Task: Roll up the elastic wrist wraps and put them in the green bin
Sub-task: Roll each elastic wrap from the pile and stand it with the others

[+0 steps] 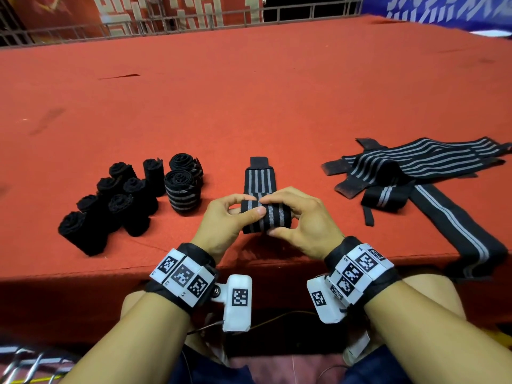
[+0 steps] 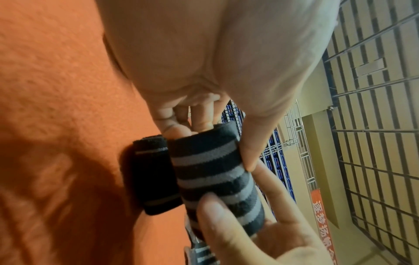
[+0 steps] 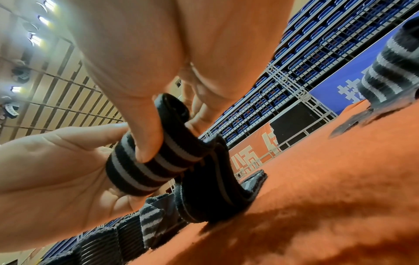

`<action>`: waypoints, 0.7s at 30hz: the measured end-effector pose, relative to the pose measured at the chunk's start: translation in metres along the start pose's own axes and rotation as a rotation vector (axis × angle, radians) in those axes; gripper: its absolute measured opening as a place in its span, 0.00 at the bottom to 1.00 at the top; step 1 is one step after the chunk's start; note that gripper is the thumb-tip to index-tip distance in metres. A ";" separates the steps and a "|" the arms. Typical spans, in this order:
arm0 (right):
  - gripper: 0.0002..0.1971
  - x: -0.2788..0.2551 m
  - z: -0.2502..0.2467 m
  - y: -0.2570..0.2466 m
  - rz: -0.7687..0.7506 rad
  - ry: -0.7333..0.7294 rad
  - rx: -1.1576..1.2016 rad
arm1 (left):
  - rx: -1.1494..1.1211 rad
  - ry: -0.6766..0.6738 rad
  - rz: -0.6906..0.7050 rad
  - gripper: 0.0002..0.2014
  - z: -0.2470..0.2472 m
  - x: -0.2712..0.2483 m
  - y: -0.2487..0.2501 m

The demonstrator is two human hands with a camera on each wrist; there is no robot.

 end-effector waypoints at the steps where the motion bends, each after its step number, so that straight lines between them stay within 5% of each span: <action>1: 0.28 0.000 -0.001 0.001 -0.006 0.026 0.009 | 0.005 -0.005 -0.009 0.15 0.000 0.000 -0.001; 6: 0.21 -0.001 -0.008 0.007 0.023 0.086 -0.072 | 0.234 -0.078 0.060 0.23 0.005 -0.001 -0.003; 15: 0.13 -0.004 -0.006 0.012 0.150 -0.034 -0.077 | 0.496 -0.018 0.190 0.16 -0.003 -0.002 0.000; 21: 0.32 -0.006 0.002 0.005 0.032 -0.085 -0.108 | 0.462 -0.014 0.101 0.18 -0.006 0.000 -0.010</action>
Point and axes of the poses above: each hand's wrist, its own x-axis towards the middle knuckle, its own z-axis out of the palm, y = z × x, the point moved 9 cm from there along x, towards the middle knuckle, and after that the axes turned 2 degrees about -z, right-handed, at the moved point
